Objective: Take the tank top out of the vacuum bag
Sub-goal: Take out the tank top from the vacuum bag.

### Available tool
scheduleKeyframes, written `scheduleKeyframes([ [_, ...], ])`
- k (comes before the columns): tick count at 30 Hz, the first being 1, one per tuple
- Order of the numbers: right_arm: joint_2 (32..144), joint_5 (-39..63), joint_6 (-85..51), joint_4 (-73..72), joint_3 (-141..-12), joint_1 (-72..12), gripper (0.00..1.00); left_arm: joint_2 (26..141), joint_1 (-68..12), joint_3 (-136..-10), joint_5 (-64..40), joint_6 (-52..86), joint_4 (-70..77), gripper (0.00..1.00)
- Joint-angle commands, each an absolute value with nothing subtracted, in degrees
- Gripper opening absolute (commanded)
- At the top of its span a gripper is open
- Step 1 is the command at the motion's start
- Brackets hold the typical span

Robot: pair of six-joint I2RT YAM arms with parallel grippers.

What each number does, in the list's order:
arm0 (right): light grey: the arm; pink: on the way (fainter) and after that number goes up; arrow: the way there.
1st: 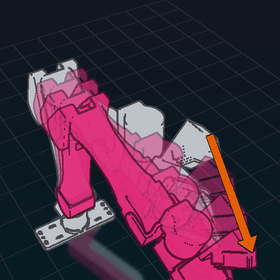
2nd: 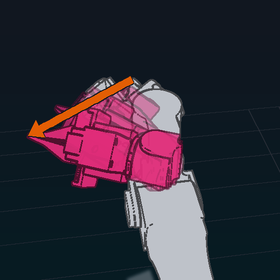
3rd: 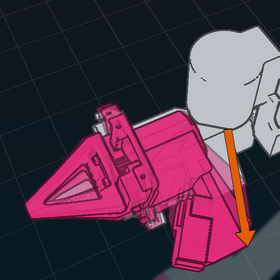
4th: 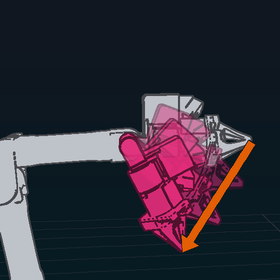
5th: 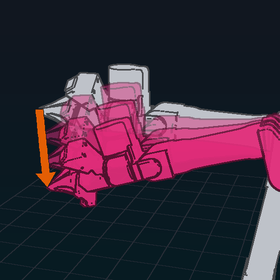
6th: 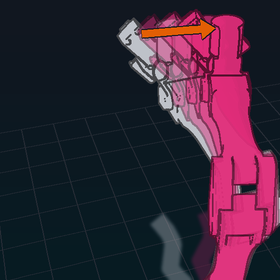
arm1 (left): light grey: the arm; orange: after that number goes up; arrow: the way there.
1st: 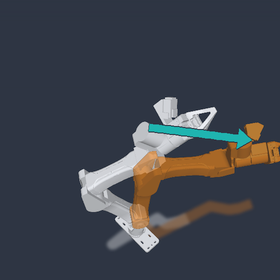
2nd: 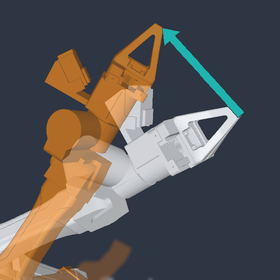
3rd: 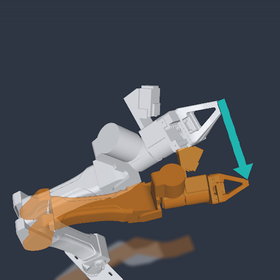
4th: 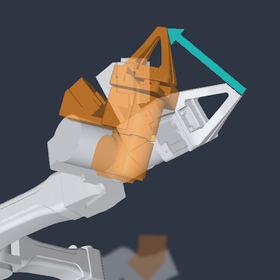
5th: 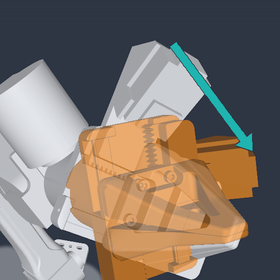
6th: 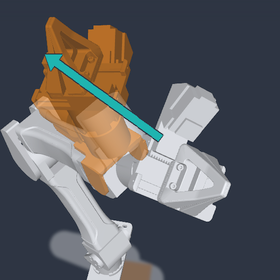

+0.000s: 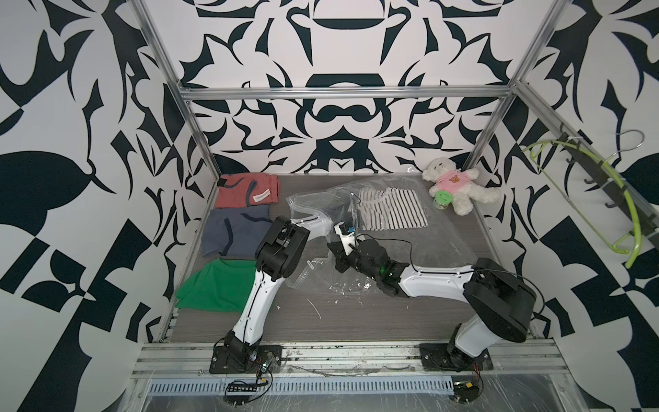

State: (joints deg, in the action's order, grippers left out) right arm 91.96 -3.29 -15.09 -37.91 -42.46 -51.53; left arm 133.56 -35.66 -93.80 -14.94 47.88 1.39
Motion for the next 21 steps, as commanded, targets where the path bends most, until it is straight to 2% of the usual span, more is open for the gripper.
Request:
scheduleKeyframes([
  [1, 90.0, -7.3, -15.9, -38.5, -42.2, -51.5, 0.00, 129.9, -36.1, -92.4, -13.7, 46.4, -4.4, 0.00],
  [11, 88.2, -12.3, -15.5, -37.8, -41.5, -51.4, 0.00, 124.2, -35.5, -88.6, -11.6, 46.6, -7.9, 0.00],
  [21, 89.9, -15.1, -15.6, -35.5, -43.0, -51.4, 0.00, 125.0, -34.9, -81.1, -11.0, 46.7, -1.8, 0.00],
])
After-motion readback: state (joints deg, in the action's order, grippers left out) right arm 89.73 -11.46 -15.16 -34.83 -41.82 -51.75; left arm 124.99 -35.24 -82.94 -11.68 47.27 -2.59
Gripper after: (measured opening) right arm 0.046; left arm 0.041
